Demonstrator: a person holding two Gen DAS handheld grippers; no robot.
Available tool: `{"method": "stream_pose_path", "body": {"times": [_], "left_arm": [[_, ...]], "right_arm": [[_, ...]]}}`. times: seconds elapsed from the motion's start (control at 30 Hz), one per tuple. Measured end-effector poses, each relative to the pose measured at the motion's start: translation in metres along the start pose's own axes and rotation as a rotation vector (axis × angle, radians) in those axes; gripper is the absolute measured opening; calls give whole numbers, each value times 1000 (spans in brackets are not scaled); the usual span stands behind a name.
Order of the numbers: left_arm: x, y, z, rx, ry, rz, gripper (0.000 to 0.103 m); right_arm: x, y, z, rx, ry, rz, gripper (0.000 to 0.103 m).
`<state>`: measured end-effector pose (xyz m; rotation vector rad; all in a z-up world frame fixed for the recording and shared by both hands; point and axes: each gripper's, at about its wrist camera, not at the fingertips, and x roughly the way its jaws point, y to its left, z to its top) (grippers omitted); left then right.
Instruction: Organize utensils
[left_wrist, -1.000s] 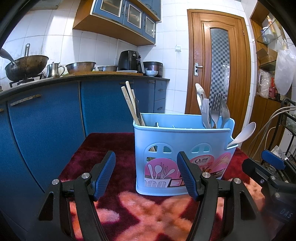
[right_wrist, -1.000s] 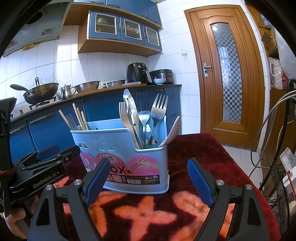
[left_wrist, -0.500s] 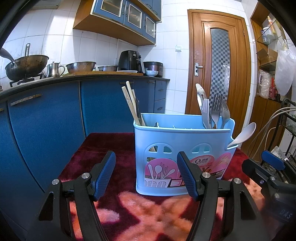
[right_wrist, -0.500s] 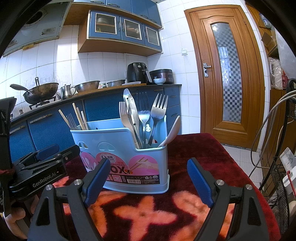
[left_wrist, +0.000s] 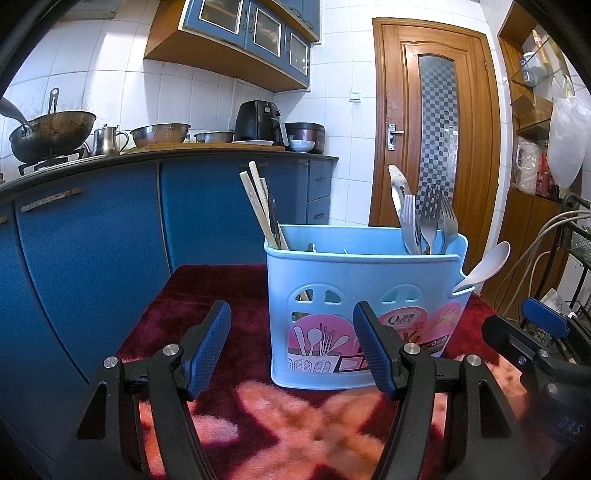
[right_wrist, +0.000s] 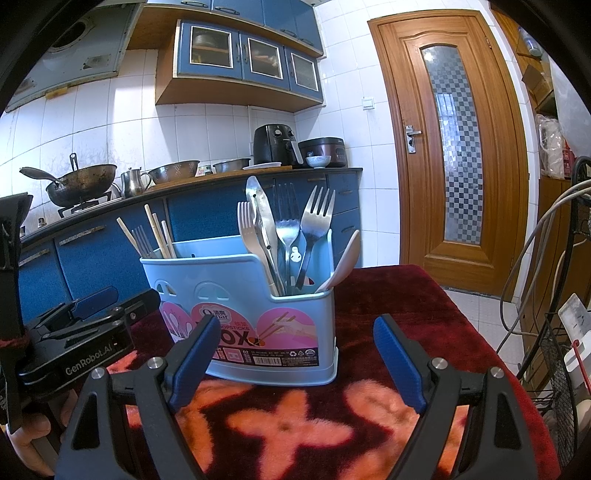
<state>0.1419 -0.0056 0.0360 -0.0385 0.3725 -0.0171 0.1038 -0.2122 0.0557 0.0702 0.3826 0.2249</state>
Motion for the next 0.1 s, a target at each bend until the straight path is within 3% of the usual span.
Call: {"method": "stream_pose_path", "body": {"times": [0.1], "left_arm": [[0,0,0,1,0,-1,70]], "right_arm": [[0,0,-2,1,0,-2,87]]}}
